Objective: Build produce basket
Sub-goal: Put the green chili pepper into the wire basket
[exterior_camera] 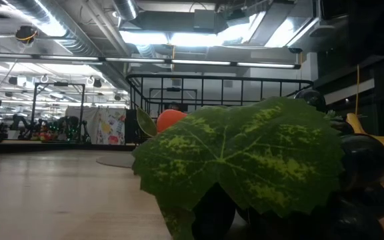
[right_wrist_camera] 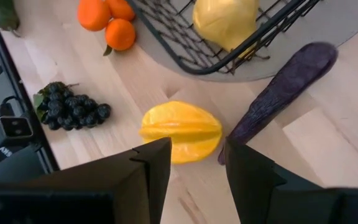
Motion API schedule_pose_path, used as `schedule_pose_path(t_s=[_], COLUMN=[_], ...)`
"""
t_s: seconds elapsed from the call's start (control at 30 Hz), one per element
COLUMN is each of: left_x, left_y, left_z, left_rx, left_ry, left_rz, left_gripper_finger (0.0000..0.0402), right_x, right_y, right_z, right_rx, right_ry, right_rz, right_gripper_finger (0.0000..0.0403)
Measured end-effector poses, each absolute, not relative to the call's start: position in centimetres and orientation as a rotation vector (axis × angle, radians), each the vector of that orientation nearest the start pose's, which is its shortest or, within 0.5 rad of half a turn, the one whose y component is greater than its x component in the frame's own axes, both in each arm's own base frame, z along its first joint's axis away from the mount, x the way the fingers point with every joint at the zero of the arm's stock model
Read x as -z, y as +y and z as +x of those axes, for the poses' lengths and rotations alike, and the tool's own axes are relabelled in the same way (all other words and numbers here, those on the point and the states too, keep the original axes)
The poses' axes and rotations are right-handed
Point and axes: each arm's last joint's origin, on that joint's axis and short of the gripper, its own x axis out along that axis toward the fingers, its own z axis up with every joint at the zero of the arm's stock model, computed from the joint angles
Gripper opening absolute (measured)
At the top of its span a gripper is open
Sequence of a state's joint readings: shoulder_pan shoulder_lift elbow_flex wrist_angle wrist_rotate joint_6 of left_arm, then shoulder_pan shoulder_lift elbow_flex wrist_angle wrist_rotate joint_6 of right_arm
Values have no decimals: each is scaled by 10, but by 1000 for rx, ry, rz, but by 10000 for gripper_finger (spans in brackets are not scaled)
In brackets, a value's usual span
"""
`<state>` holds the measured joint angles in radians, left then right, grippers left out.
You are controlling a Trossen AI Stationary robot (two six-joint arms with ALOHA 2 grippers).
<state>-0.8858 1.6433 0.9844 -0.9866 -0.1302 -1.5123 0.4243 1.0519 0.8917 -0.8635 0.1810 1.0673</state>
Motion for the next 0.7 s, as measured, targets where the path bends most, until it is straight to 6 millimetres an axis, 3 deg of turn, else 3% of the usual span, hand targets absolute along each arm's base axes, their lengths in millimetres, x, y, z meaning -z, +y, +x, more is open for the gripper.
schedule_pose_path(t_s=[0.1, 0.23, 0.5, 0.7], left_x=[-171, -183, -223, -222], left_y=[-188, -188, -216, -247], left_z=[185, 190, 178, 159], left_rx=[-601, -572, -554, -550], left_ry=[1349, 1529, 1745, 1876], left_rz=[-367, -434, -598, -809], left_gripper_finger=[0, 0, 0, 0], right_x=[-271, -271, -271, -271], right_y=[73, 73, 73, 73], right_z=[176, 176, 176, 176], right_rx=[319, 318, 319, 320], right_ry=[966, 966, 966, 966], right_rz=[666, 665, 665, 667], right_gripper_finger=[139, 139, 139, 139])
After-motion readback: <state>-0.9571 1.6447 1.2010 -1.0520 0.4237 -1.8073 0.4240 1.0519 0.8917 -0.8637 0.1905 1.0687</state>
